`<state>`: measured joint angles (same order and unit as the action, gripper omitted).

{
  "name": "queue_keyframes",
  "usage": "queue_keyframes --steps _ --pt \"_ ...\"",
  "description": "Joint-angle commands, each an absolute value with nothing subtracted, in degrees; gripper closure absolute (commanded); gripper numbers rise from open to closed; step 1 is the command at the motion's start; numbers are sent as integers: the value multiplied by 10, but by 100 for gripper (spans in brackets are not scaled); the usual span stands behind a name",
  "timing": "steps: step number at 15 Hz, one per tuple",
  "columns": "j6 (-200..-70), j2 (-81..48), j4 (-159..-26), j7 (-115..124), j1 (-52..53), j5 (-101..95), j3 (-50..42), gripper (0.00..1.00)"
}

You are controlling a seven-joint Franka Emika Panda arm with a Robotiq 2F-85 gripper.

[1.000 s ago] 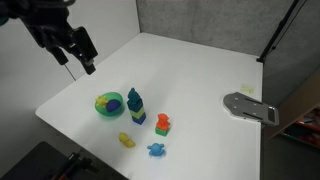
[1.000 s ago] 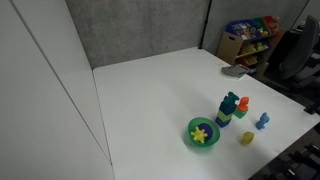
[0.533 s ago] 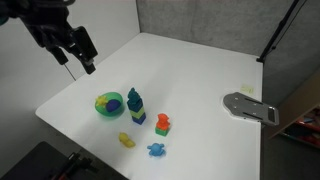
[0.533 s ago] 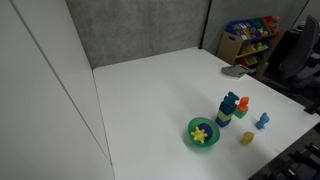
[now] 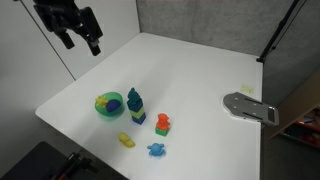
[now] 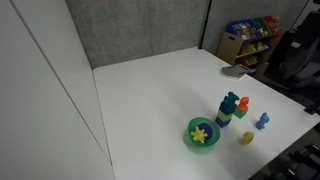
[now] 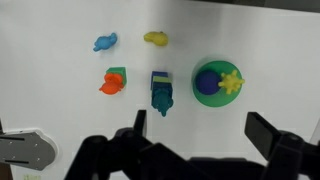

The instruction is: Remove the toy from on top of the blue block and put it on the table

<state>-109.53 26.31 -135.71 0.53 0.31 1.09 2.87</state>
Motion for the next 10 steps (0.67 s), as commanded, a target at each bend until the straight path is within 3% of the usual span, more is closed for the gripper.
queue_keyframes --steps 1,10 --pt "-1107 195 -1313 36 3 3 34 0" --pt "-1223 87 -1325 47 -2 -13 24 0"
